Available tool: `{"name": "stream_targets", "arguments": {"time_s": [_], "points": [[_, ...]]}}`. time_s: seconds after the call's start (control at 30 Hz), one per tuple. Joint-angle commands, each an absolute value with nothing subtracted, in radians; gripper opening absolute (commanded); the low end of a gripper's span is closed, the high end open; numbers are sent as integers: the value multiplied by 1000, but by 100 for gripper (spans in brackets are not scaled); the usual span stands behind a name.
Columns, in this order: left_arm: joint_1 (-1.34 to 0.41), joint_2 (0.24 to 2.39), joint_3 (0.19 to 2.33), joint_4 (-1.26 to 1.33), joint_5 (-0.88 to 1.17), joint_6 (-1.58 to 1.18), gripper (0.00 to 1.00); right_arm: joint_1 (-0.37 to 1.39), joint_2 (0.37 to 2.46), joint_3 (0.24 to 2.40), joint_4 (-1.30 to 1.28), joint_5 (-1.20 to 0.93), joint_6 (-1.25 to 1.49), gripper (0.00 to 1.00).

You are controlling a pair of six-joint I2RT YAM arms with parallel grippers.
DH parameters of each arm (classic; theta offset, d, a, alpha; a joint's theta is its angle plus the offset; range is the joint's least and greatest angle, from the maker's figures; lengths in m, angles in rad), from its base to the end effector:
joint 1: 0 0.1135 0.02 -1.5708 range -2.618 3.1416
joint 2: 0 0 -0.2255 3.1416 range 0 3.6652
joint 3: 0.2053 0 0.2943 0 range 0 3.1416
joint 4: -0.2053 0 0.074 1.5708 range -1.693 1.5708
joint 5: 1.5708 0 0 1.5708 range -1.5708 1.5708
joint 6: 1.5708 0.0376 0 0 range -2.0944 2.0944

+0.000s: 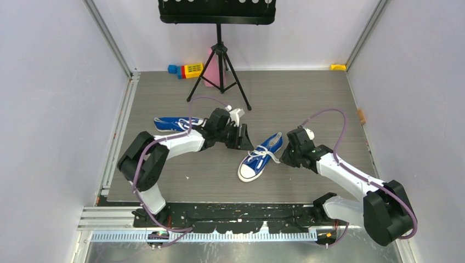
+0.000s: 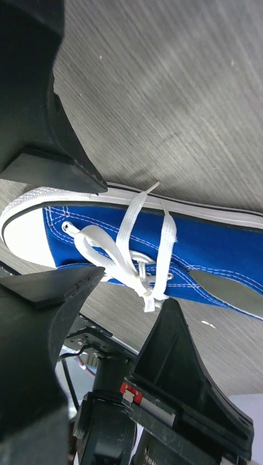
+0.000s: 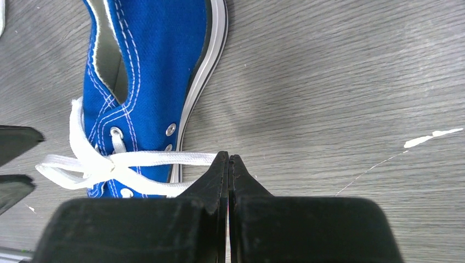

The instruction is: Tie the shoes

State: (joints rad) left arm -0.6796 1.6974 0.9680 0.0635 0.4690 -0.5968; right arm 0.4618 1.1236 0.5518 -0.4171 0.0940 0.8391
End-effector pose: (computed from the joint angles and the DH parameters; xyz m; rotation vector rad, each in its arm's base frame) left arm 0.2910 -0.2570 0.1235 0.3815 2.4095 -1.1667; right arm 0.2330 0.1120 0.1183 0.5232 2.5453 0.3739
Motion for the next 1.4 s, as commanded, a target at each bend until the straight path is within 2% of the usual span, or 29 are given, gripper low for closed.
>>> {"name": "stream_targets", "arguments": {"time_s": [0.0,0.13,0.3,0.67,0.7,0.87,0.97,1.37], "points": [[-682,1736,1031,87,544,-635,53,462,1104,566,-378,85,826,0],[-681,1743,1034,66,555,-622,53,462,1108,566,-374,80,826,0],[-681,1775,1060,42,604,-616,42,462,1117,566,-368,77,828,0],[-685,1797,1097,-107,611,-550,46,462,1124,575,-368,70,826,0],[-687,1801,1099,-107,619,-549,44,462,1124,575,-368,70,826,0],[-695,1833,1137,-150,623,-535,20,462,1125,572,-368,69,826,0],[-696,1837,1144,-164,611,-520,0,462,1123,572,-370,73,827,0],[-716,1785,1208,-335,203,-324,0,513,1224,671,-506,257,777,0]]}}
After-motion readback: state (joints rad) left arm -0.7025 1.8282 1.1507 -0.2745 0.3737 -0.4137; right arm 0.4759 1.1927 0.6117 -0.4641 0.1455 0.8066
